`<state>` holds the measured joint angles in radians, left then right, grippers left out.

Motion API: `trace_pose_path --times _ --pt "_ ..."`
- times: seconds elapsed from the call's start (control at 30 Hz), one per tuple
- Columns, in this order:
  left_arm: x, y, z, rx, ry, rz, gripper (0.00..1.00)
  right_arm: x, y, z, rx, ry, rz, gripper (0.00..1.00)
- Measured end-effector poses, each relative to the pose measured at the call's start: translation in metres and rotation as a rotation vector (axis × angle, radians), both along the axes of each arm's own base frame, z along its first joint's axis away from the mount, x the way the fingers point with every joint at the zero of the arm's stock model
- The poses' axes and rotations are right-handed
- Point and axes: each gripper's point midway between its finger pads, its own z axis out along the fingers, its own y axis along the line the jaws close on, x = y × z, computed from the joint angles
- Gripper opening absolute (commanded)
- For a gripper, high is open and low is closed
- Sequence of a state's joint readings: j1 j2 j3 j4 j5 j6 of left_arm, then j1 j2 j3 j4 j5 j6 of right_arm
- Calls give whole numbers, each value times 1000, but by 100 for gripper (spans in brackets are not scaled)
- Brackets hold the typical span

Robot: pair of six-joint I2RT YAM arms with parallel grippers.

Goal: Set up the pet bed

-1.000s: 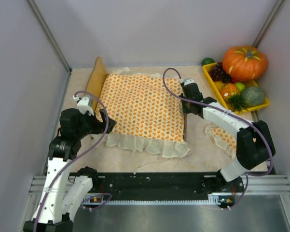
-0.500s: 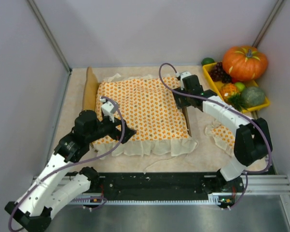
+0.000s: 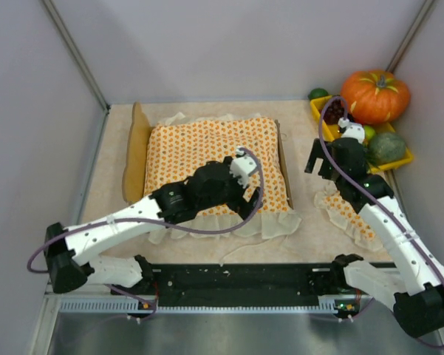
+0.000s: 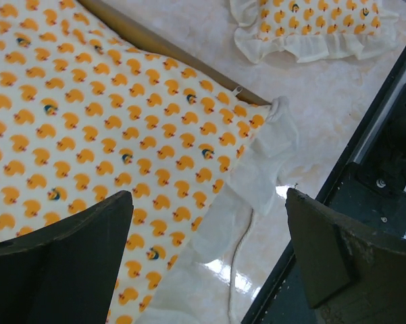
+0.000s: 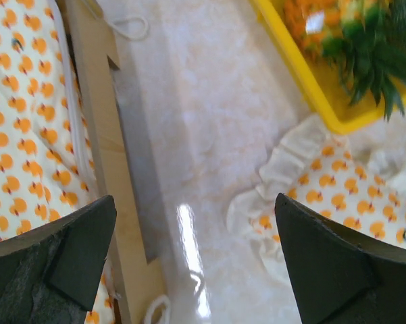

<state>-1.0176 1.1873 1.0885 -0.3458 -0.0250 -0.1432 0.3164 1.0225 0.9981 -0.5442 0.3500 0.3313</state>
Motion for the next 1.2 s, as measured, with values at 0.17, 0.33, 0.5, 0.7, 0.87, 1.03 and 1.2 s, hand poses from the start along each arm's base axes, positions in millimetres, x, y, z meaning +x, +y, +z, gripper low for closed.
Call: trace_pose_path --times 0.17,0.33,0.5,0.7,0.87,1.03,1.2 --pt "-5 -50 -25 85 -35 -83 99 -46 -8 -29 101 49 -57 99" --pt "-2 -88 -58 187 -59 -130 93 -70 -6 -35 203 36 -72 99" --pt "3 -100 -85 260 -72 -142 81 -80 -1 -46 253 60 -74 99" --pt "9 -105 -103 310 -80 -141 56 -87 5 -63 300 109 -78 99" --pt "13 -106 -115 338 -73 -126 33 -91 8 -70 314 135 -73 99" --pt "19 -100 -118 373 -76 -86 1 -93 13 -71 329 147 -51 98" --pt "24 -93 -118 399 -88 -42 0 -97 24 -71 352 171 14 84"
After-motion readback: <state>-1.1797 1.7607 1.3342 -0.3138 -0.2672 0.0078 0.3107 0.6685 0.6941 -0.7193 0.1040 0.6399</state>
